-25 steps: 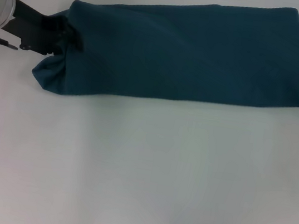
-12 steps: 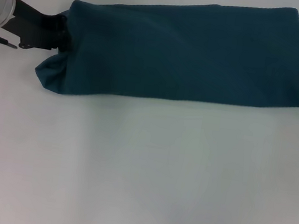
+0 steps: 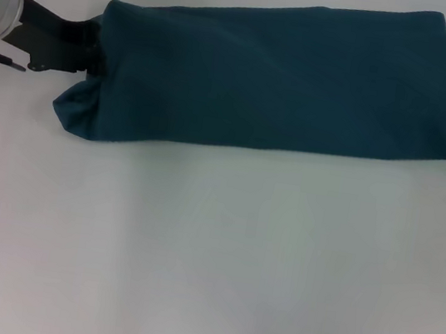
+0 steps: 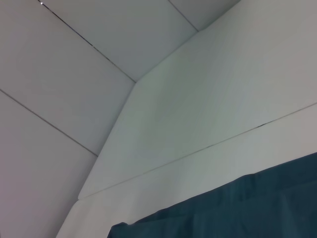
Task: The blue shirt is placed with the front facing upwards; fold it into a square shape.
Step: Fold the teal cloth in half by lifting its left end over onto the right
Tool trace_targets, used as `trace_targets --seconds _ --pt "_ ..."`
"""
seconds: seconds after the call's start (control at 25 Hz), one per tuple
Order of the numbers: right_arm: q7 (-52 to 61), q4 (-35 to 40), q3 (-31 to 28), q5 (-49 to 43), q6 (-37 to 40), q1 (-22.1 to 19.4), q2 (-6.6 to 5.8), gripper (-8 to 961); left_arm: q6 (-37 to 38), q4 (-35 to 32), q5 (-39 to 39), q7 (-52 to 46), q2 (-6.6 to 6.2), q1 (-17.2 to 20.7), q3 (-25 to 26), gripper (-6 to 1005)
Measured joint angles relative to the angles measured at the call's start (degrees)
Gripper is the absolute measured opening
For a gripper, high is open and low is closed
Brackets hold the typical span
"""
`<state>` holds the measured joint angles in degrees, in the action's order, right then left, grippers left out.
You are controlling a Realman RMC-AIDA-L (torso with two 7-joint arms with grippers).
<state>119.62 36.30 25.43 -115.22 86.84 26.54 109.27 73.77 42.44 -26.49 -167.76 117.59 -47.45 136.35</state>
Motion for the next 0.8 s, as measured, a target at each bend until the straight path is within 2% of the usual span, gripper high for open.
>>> trace_targets --seconds 0.36,0.6,0.8 --pt "0.0 0.0 0.0 0.0 -0.1 0.0 -0.03 856 1.3 5.0 -0.9 0.4 -0.06 2.5 0.0 2" --pt "0.0 0.0 0.0 0.0 -0.1 0.1 -0.03 855 1.5 5.1 -0.4 -0.3 -1.38 4.1 0.7 200" --pt "0.0 0.0 0.1 0.0 -0.1 0.1 -0.03 854 1.9 5.4 -0.1 -0.3 -1.68 4.6 1.1 337"
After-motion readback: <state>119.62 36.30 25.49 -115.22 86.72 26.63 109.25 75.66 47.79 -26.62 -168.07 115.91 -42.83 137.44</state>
